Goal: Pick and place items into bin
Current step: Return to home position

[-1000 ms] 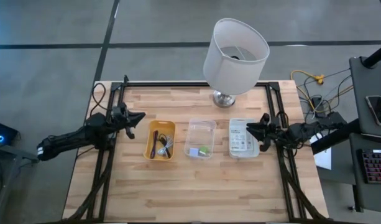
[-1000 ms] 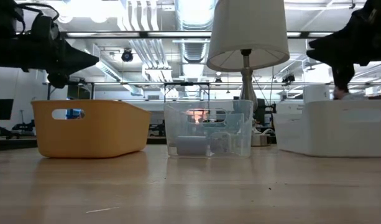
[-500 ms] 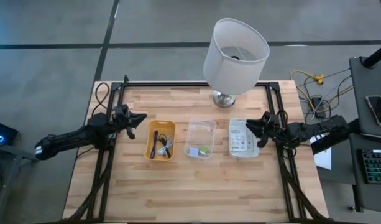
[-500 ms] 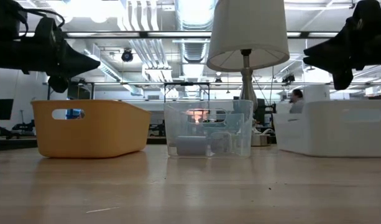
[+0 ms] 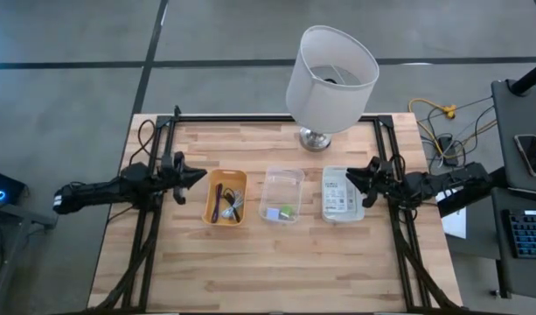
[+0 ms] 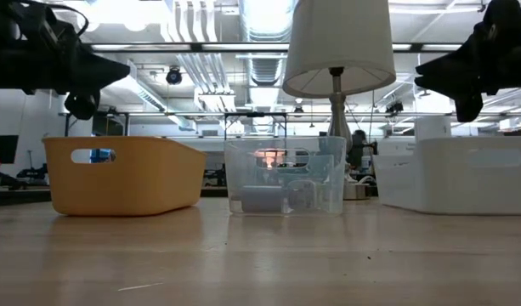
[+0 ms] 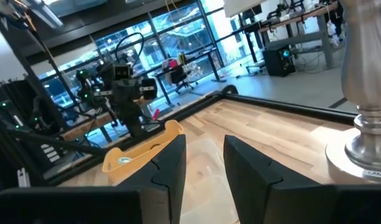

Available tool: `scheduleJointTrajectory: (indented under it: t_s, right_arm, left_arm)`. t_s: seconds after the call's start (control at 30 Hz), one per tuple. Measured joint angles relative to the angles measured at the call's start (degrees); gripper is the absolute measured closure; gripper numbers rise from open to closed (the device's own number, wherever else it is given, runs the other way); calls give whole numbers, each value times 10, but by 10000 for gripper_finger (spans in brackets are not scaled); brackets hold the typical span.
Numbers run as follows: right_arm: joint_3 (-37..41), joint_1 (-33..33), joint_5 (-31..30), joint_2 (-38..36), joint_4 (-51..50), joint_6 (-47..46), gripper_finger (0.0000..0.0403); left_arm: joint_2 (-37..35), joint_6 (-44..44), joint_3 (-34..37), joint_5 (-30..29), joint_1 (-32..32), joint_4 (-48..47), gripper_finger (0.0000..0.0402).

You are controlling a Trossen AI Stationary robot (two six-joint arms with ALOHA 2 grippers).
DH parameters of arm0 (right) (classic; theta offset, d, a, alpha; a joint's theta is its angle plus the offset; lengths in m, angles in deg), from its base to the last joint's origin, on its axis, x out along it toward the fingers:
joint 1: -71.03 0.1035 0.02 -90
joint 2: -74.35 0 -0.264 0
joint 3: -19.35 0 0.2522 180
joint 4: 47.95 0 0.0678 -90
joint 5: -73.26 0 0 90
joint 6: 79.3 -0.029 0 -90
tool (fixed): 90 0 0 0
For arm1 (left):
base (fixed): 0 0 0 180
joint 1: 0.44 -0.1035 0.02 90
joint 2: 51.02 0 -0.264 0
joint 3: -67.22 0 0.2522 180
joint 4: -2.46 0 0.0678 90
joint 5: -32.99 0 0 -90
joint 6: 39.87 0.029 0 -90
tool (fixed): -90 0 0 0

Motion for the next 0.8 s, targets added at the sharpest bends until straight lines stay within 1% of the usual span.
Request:
scheduleJointTrajectory:
  t_s: [0.17,0.27,0.5,0.6,0.8]
  right_arm:
    - [-1,-8,0,-10,0,0,312]
    - [0,-28,0,-10,0,0,315]
    - [0,-127,0,-10,-1,0,310]
    - [0,-159,0,-10,-1,0,310]
    - [0,-168,-1,-10,0,0,318]
  left_arm:
    - [0,0,0,0,4,-2,402]
    - [0,0,0,0,4,-2,402]
    - [0,0,0,0,4,-2,402]
    - [0,0,0,0,4,-2,402]
    - [4,0,0,0,4,-2,402]
